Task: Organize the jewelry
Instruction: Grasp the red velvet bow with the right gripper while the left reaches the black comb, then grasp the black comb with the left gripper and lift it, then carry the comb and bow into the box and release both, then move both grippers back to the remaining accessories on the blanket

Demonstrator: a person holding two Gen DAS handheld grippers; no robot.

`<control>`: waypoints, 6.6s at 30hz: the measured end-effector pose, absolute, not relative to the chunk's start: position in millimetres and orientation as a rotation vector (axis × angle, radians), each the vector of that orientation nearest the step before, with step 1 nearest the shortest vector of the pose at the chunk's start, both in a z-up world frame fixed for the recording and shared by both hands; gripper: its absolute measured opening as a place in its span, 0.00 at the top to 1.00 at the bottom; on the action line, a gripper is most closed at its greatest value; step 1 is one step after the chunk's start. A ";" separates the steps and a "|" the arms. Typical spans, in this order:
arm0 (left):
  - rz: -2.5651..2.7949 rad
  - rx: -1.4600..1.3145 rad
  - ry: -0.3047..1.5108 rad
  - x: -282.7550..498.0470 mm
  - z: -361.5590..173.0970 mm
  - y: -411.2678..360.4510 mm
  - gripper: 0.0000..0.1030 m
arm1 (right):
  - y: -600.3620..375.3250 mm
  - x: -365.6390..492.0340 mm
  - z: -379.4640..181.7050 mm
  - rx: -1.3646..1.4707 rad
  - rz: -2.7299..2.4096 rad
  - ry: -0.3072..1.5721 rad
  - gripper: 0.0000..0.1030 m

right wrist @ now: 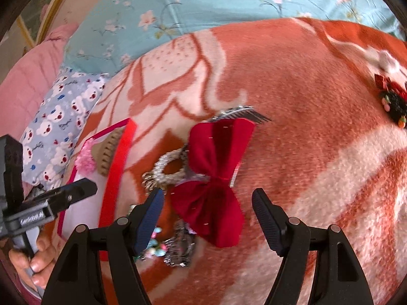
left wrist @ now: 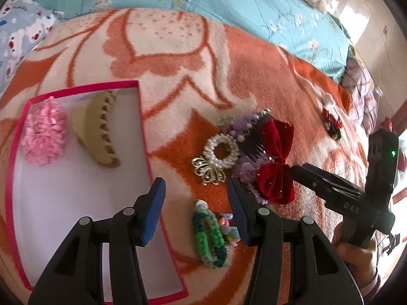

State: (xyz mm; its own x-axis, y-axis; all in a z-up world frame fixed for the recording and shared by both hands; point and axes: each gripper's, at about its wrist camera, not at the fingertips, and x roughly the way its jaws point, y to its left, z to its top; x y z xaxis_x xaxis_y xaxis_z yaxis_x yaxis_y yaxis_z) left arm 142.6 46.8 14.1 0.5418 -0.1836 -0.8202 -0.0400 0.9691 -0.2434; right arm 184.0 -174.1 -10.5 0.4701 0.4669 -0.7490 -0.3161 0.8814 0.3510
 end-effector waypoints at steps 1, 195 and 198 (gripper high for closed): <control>-0.090 -0.241 1.001 144.0 12.8 43.9 0.52 | -174.6 186.3 -13.0 0.174 0.480 0.972 0.30; -0.023 -0.324 0.960 88.2 27.5 94.2 0.56 | -173.9 153.2 -7.0 0.277 0.524 0.996 0.57; -0.034 -0.316 0.979 97.0 25.1 83.6 0.51 | -180.1 158.4 -9.5 0.285 0.508 0.992 0.57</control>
